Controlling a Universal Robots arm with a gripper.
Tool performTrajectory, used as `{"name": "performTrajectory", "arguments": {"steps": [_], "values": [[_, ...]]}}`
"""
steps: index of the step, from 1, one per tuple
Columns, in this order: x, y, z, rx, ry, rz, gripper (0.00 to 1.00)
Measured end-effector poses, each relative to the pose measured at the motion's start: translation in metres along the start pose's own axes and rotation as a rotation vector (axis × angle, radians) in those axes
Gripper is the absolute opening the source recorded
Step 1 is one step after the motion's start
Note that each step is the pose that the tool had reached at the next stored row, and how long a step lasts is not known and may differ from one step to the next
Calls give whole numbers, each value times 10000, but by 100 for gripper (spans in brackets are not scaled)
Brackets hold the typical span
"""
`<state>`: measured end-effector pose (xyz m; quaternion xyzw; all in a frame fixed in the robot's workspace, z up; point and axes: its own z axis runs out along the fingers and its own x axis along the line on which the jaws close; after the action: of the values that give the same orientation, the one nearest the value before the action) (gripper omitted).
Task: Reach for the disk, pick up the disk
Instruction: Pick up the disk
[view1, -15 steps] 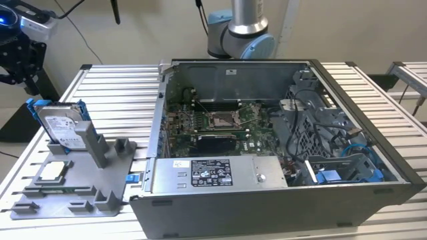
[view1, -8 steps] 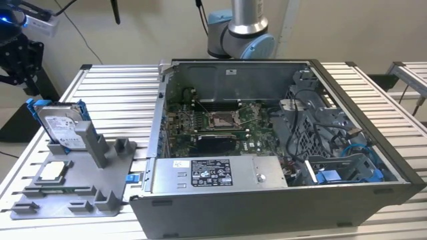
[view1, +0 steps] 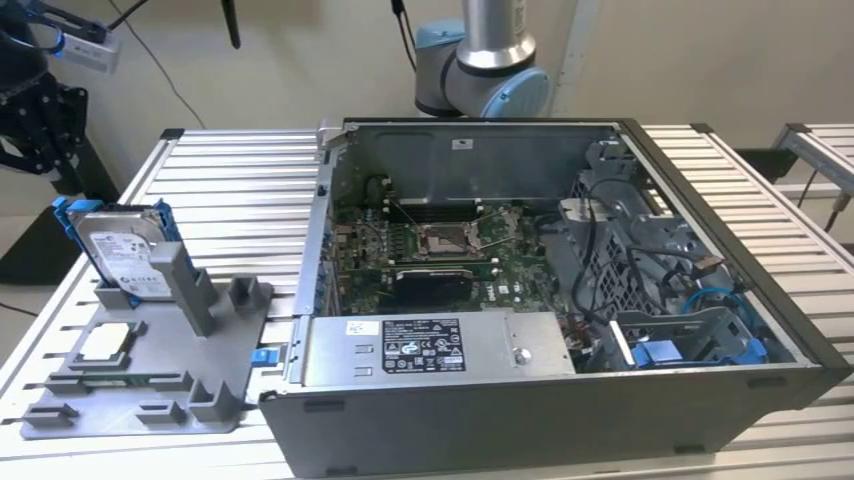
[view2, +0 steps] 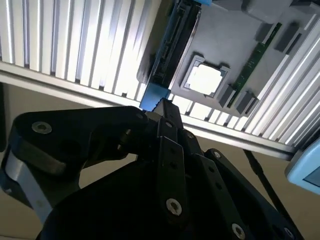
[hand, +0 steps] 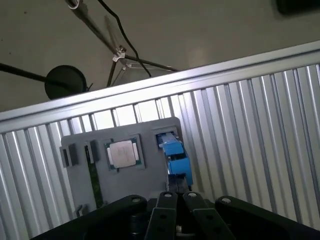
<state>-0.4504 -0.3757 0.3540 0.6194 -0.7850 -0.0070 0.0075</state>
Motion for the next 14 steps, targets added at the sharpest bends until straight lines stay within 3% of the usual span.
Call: {"name": "performTrajectory", "arguments": {"steps": [12,13,14], "values": [[-3,-15,6,1,0,-5,0],[-3,-15,8,1,1,-5,100],[-4,-16,12,2,0,-6,100]]}}
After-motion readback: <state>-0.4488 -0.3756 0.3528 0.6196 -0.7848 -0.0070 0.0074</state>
